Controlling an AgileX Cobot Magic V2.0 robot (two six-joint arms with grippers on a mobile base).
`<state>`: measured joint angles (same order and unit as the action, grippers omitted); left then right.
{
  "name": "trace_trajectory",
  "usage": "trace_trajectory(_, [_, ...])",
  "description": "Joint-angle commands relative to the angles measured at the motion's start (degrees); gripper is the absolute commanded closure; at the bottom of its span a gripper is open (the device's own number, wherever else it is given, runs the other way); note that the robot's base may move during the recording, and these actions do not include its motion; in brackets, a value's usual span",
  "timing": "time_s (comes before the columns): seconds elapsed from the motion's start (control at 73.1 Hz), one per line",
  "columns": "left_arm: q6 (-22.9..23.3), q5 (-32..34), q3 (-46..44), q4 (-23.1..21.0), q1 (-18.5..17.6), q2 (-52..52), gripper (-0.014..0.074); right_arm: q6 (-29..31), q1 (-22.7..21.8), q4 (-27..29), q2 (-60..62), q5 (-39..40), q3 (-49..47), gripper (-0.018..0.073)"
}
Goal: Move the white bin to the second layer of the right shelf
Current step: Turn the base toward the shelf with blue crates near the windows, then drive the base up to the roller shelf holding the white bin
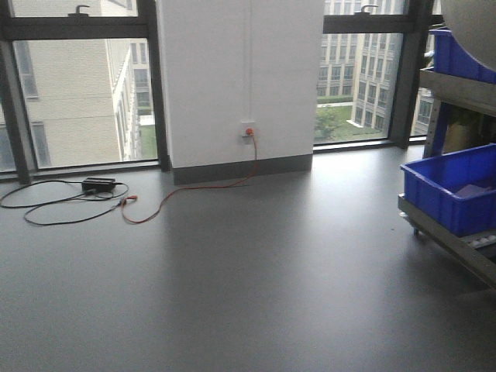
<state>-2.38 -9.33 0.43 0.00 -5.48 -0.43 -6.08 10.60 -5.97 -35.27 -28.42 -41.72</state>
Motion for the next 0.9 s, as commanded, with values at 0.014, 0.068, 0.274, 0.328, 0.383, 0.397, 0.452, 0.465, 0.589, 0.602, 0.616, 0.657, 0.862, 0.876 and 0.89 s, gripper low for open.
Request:
trace_trajectory(0.014, [0.2, 4.9, 2.1, 0.0, -0.3, -0.8, 0.0512, 0.0, -0.4, -0.6, 0.0, 5.6, -1.9, 0.0504])
trace_trajectory(0.068, [0.2, 4.9, 2.1, 0.0, -0.3, -0.8, 0.0512, 0.0, -0.4, -0.6, 0.0, 5.6, -1.9, 0.0504])
trace_trajectory(0.274, [0.2, 4.9, 2.1, 0.0, -0.3, -0.8, 0.0512, 0.0, -0.4, -0.6, 0.0, 5.6, -1.9, 0.0504])
trace_trajectory(0.328, [0.2, 4.9, 2.1, 0.0, -0.3, -0.8, 0.0512, 0.0, -0.4, -0.6, 0.0, 5.6, -1.9, 0.0504])
trace_trajectory(0.383, [0.2, 4.9, 2.1, 0.0, -0.3, -0.8, 0.0512, 0.0, -0.4, -0.6, 0.0, 5.6, -1.9, 0.0504])
trace_trajectory(0.397, [0.2, 4.9, 2.1, 0.0, -0.3, -0.8, 0.0512, 0.0, -0.4, -0.6, 0.0, 5.6, -1.9, 0.0504])
trace_trajectory(0.452, [0.2, 4.9, 2.1, 0.0, -0.3, -0.8, 0.0512, 0.0, -0.4, -0.6, 0.0, 5.6, -1.9, 0.0504])
trace_trajectory(0.465, [0.2, 4.9, 2.1, 0.0, -0.3, -0.8, 0.0512, 0.0, -0.4, -0.6, 0.0, 5.6, -1.9, 0.0504])
trace_trajectory(0.589, [0.2, 4.9, 2.1, 0.0, -0.3, -0.8, 0.0512, 0.0, -0.4, -0.6, 0.0, 5.6, -1.9, 0.0504])
trace_trajectory(0.602, [0.2, 4.9, 2.1, 0.0, -0.3, -0.8, 0.0512, 0.0, -0.4, -0.6, 0.0, 5.6, -1.9, 0.0504])
trace_trajectory(0.616, [0.2, 4.9, 2.1, 0.0, -0.3, -0.8, 0.0512, 0.0, -0.4, -0.6, 0.0, 5.6, -1.9, 0.0504])
trace_trajectory(0.657, [0.2, 4.9, 2.1, 0.0, -0.3, -0.8, 0.0512, 0.0, -0.4, -0.6, 0.0, 5.6, -1.9, 0.0504])
trace_trajectory(0.862, [0.2, 4.9, 2.1, 0.0, -0.3, -0.8, 0.0512, 0.0, -0.4, -0.6, 0.0, 5.6, -1.9, 0.0504])
trace_trajectory(0.876, [0.2, 4.9, 2.1, 0.0, -0.3, -0.8, 0.0512, 0.0, -0.4, -0.6, 0.0, 5.6, -1.9, 0.0504])
trace_trajectory(0.89, [0.2, 4.9, 2.1, 0.0, -0.3, -0.8, 0.0512, 0.0, -0.4, -0.6, 0.0, 5.6, -1.9, 0.0504])
